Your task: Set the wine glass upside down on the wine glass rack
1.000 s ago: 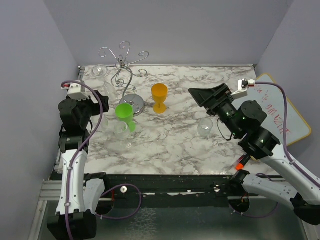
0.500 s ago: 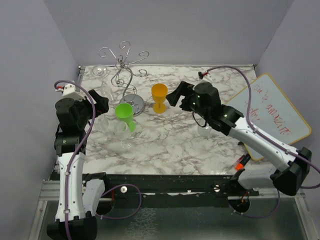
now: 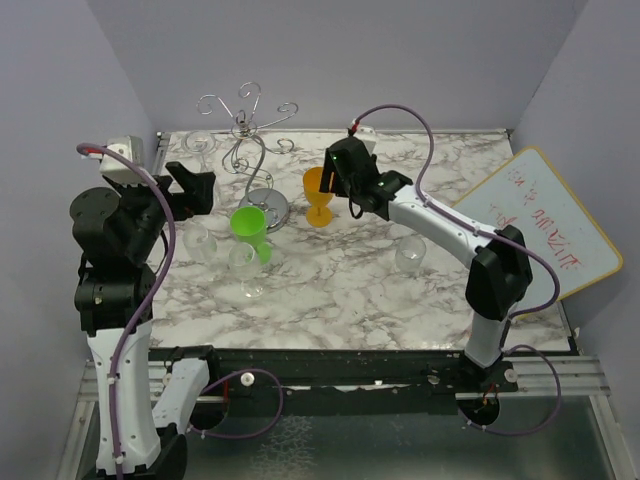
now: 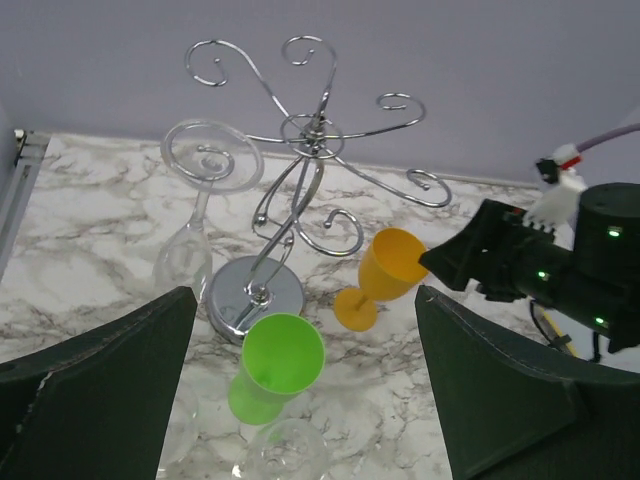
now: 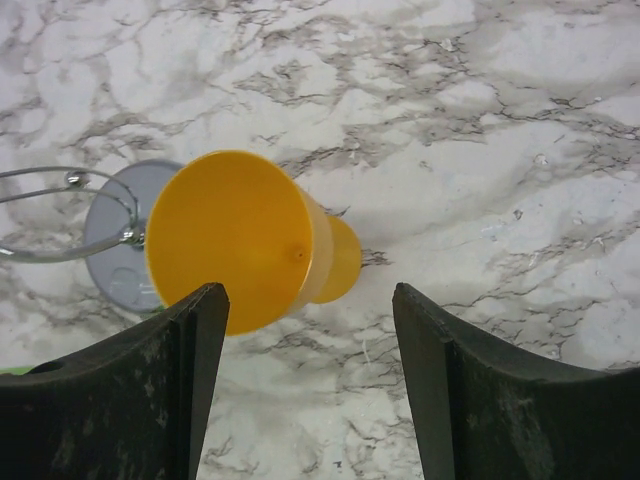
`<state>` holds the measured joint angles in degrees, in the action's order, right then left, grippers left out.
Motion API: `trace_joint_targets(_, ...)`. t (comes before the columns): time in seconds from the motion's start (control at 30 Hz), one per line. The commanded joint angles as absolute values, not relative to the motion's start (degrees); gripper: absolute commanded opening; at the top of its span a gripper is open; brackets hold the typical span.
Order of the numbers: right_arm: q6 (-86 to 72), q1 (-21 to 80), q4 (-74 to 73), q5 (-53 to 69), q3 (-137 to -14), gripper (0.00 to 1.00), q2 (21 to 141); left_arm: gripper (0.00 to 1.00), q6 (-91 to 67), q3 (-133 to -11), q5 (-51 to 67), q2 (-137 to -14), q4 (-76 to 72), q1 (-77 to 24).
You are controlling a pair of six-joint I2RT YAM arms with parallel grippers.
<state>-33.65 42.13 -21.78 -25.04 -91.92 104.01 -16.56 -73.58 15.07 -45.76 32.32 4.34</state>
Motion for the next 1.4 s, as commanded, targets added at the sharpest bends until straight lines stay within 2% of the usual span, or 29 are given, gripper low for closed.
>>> trace_joint_targets(0.0, -28.8, 40.3, -25.3, -25.5, -96.4, 0.70, 108.3, 0.91, -14.6, -77.4, 20.4, -45.6, 35.4, 3.1)
trace_joint_targets(0.1, -26.9, 39.7, -26.8, -23.0, -98.8, 0.67, 111.1, 0.91, -14.5, -78.4, 23.3, -45.8, 35.3, 2.8)
trace_joint_targets(0.37, -24.4, 39.5, -28.5, -20.5, -101.0, 0.45, 114.2, 0.92, -15.0, -79.5, 25.1, -45.7, 35.0, 1.9)
trace_joint_targets(0.5, -23.9, 39.5, -29.0, -19.6, -100.0, 0.28, 113.2, 0.92, -15.3, -80.1, 27.4, -46.0, 34.8, 1.5)
trace_joint_targets(0.67, -23.8, 39.5, -29.7, -19.6, -97.7, 0.01, 110.2, 0.93, -15.7, -80.9, 35.4, -47.2, 34.0, 0.4)
trace_joint_targets(0.8, -24.7, 39.5, -25.7, -20.7, -90.7, 0.00, 103.8, 0.99, -17.1, -83.2, 40.0, -48.9, 32.5, 0.1)
trace_joint_targets(1.17, -27.5, 39.5, -4.7, -26.2, -64.8, 0.01, 75.7, 0.99, -25.7, -82.8, 50.8, -53.9, 21.8, -1.9)
trace_joint_targets(1.37, -30.7, 39.5, 4.0, -29.8, -55.6, 0.00, 63.4, 0.99, -33.7, -80.4, 51.8, -56.7, 12.5, -4.4)
